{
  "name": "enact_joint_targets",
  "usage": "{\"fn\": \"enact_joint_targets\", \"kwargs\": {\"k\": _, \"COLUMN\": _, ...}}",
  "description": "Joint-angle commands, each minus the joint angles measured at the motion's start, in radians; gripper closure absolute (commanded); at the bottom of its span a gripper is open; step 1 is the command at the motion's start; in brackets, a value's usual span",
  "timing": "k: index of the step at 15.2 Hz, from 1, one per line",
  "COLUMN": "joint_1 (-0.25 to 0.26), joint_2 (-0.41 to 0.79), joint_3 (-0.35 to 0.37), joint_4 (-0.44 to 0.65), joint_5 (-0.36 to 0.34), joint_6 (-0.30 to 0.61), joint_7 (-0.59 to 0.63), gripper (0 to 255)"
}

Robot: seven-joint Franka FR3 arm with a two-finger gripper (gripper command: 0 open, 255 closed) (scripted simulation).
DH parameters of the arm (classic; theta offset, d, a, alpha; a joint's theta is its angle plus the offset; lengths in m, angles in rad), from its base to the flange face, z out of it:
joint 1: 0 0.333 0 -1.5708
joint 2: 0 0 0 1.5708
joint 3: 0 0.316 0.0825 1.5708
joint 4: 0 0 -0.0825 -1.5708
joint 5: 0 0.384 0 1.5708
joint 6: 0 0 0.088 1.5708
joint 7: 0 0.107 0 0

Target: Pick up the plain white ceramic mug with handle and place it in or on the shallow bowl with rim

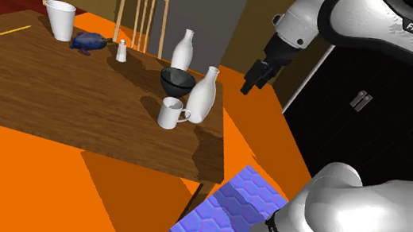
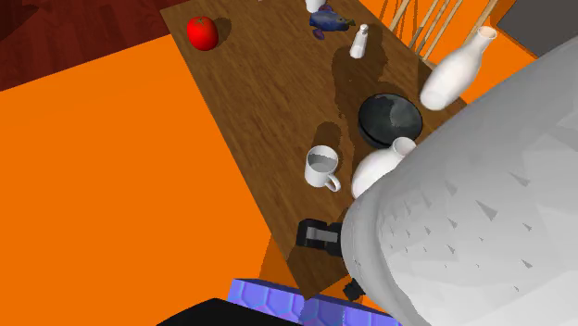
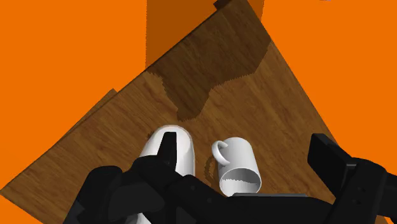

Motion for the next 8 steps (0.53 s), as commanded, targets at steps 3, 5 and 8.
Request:
{"fn": "enact_joint_targets", "kwargs": {"k": 3, "joint_1": 0.006, "joint_2": 0.06, "joint_3": 0.008, "joint_4": -0.004, "joint_5": 0.004, "joint_6": 0.06, "joint_7": 0.001, "gripper": 0}}
{"fn": "enact_joint_targets", "kwargs": {"k": 5, "joint_1": 0.011, "joint_2": 0.124, "joint_3": 0.015, "joint_4": -0.003, "joint_5": 0.008, "joint_6": 0.118, "joint_7": 0.002, "gripper": 0}}
{"fn": "enact_joint_targets", "kwargs": {"k": 8, "joint_1": 0.019, "joint_2": 0.226, "joint_3": 0.027, "joint_4": 0.01, "joint_5": 0.012, "joint_6": 0.2, "joint_7": 0.003, "gripper": 0}}
